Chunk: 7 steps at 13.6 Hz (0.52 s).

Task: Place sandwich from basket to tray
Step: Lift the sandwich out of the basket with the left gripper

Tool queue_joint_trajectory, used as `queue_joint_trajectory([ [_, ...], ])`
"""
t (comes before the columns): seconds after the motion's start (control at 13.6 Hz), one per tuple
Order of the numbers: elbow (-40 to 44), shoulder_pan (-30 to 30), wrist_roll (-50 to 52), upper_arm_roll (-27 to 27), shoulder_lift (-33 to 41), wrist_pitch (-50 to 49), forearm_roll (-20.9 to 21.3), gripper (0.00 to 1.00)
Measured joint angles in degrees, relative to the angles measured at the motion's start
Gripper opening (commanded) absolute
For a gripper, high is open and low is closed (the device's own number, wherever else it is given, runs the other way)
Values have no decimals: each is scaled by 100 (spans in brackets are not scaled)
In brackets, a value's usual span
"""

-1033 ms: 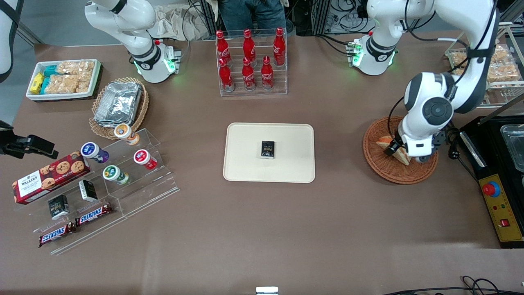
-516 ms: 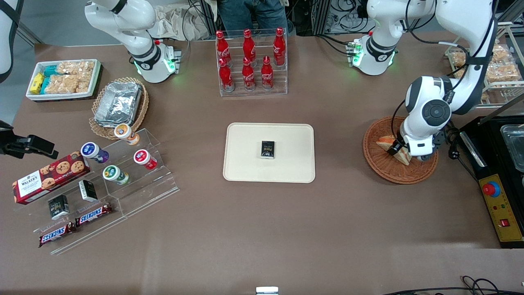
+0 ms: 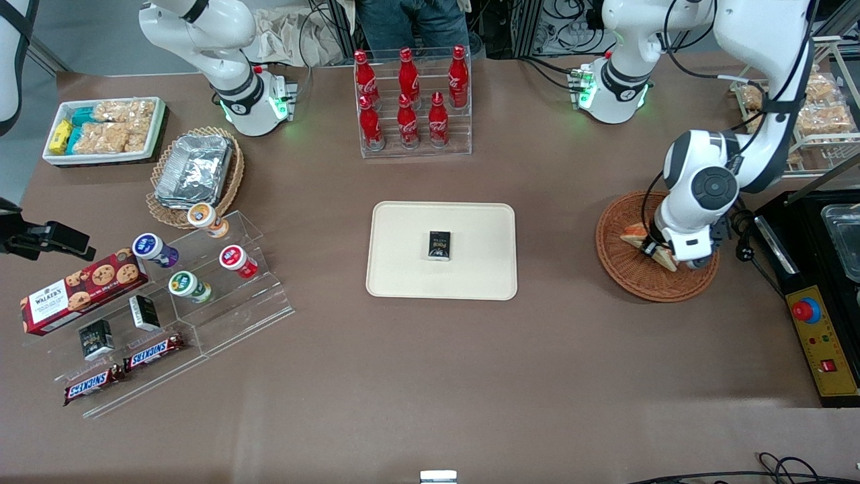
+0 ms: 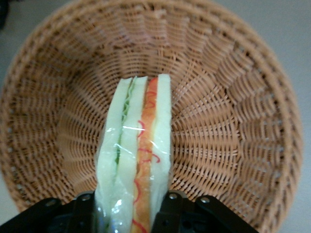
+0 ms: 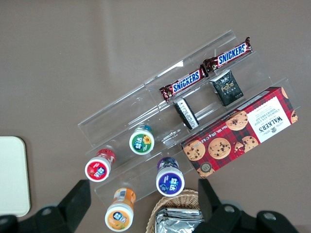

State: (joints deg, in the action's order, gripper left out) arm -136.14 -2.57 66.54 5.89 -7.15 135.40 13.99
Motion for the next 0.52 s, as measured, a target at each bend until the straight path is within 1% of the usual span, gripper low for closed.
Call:
queue_joint_trajectory([
  [0.15,267,37,-258,56,591,-904,-36,0],
  [0.22,506,99,-544,107,895,-1490,-137,0],
  [0.37,1285,353,-1229,225,1263,-2846,-470,0],
  [0.52,2037,657,-2030,285,1302,-3697,-854,0],
])
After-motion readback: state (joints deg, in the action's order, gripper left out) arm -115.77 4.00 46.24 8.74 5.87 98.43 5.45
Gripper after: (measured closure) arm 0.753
